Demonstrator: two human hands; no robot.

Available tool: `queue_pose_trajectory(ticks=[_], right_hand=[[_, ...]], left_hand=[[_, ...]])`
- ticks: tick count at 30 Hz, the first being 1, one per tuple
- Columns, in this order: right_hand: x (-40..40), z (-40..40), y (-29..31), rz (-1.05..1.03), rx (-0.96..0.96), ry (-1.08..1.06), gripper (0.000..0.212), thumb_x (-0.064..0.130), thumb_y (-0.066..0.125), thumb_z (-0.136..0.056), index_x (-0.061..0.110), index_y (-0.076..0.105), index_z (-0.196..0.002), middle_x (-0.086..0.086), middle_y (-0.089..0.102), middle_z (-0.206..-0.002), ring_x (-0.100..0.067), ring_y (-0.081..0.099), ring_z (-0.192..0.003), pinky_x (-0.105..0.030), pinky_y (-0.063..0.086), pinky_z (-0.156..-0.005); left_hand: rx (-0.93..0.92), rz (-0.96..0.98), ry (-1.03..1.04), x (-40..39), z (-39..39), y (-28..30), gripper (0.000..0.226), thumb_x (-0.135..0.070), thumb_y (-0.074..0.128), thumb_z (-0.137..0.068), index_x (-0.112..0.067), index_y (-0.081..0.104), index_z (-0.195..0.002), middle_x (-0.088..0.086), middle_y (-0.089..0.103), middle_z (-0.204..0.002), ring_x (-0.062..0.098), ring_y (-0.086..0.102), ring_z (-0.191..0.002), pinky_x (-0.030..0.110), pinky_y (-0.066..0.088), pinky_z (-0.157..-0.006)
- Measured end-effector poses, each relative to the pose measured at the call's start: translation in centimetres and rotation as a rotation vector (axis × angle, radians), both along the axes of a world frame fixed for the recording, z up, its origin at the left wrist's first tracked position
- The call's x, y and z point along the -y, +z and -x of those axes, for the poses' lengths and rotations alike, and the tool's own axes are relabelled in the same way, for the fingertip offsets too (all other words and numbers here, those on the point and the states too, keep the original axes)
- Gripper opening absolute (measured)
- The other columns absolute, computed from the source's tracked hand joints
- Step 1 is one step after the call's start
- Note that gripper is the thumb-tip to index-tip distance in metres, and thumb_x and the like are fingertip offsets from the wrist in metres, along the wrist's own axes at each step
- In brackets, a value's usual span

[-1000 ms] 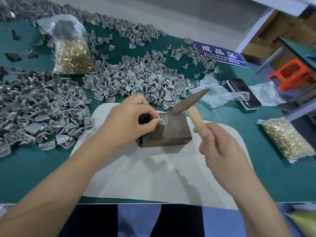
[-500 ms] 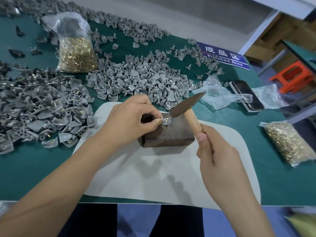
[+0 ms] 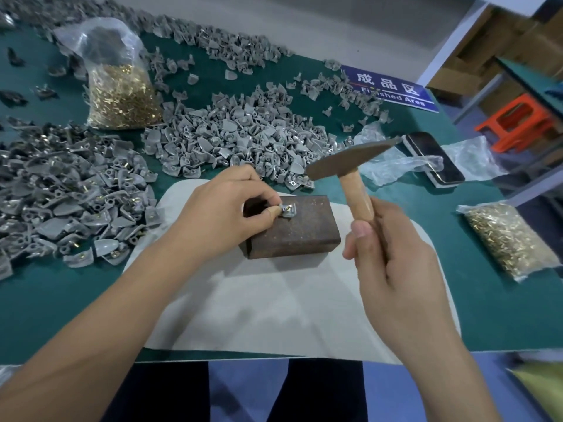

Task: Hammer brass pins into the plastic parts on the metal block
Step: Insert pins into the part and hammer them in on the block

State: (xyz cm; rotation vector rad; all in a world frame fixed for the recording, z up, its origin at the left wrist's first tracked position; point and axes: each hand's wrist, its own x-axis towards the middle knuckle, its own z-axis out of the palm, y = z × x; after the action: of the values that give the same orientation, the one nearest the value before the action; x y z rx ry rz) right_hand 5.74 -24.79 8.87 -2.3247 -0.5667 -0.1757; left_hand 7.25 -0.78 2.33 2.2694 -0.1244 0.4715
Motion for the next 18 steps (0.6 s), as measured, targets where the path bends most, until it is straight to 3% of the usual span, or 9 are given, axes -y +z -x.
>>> queue_pose_trajectory(ticks=[3, 5, 7, 10, 15, 18], right_hand=[[-0.3, -0.1, 0.2, 0.018, -0.019, -0.021, 0.018, 0.042, 0.031, -0.108, 0.032, 0.046, -0.105, 0.013, 0.061, -0.084, -0.010, 0.057, -0.070, -0.026, 0.043, -0.056], [-0.4, -0.8, 0.0, 0.136, -0.108, -0.063, 0.026, 0.054, 0.029, -0.102, 0.035, 0.046, -0.100, 0.006, 0.059, -0.073, -0.014, 0.055, -0.065, -0.043, 0.048, -0.059], [-0.7, -1.0, -0.2, 0.229, -0.183, -0.065, 0.031, 0.057, 0.029, -0.099, 0.036, 0.050, -0.108, 0.003, 0.059, -0.071, -0.026, 0.058, -0.071, -0.048, 0.050, -0.064], [-1.3, -0.6, -0.7, 0.232, -0.166, -0.065, 0.036, 0.056, 0.028, -0.101, 0.036, 0.052, -0.120, 0.002, 0.060, -0.072, -0.031, 0.058, -0.073, -0.050, 0.050, -0.066], [-1.6, -0.2, -0.7, 0.063, -0.045, -0.122, 0.035, 0.056, 0.030, -0.103, 0.041, 0.052, -0.126, 0.009, 0.053, -0.064, -0.023, 0.054, -0.064, -0.045, 0.045, -0.058], [-1.8, -0.2, -0.4, 0.199, -0.089, -0.084, 0.031, 0.053, 0.028, -0.103, 0.043, 0.047, -0.126, 0.006, 0.059, -0.072, -0.032, 0.057, -0.071, -0.047, 0.048, -0.062]], left_hand=[[-0.003, 0.003, -0.002, 0.1, 0.0, 0.0, 0.006, -0.037, 0.071, -0.086, -0.037, 0.074, -0.090, -0.014, 0.058, -0.092, 0.005, 0.055, -0.093, 0.036, 0.051, -0.073], [-0.007, 0.016, 0.002, 0.2, -0.1, 0.0, 0.005, -0.034, 0.073, -0.086, -0.036, 0.075, -0.090, -0.013, 0.058, -0.091, 0.007, 0.055, -0.091, 0.038, 0.050, -0.073], [-0.010, 0.027, 0.004, 0.2, 0.0, 0.1, 0.004, -0.032, 0.075, -0.085, -0.035, 0.076, -0.089, -0.012, 0.058, -0.090, 0.008, 0.055, -0.091, 0.038, 0.049, -0.072], [0.003, 0.013, 0.012, 0.0, 0.0, 0.1, 0.005, -0.033, 0.076, -0.086, -0.036, 0.076, -0.089, -0.013, 0.059, -0.089, 0.007, 0.055, -0.091, 0.035, 0.048, -0.070], [0.017, -0.027, 0.015, -0.1, -0.2, -0.1, 0.005, -0.038, 0.073, -0.085, -0.037, 0.076, -0.090, -0.013, 0.060, -0.089, 0.007, 0.055, -0.090, 0.037, 0.049, -0.068], [0.016, -0.029, 0.015, -0.1, -0.3, -0.2, 0.005, -0.037, 0.075, -0.085, -0.037, 0.076, -0.091, -0.012, 0.060, -0.089, 0.009, 0.055, -0.088, 0.039, 0.050, -0.067]])
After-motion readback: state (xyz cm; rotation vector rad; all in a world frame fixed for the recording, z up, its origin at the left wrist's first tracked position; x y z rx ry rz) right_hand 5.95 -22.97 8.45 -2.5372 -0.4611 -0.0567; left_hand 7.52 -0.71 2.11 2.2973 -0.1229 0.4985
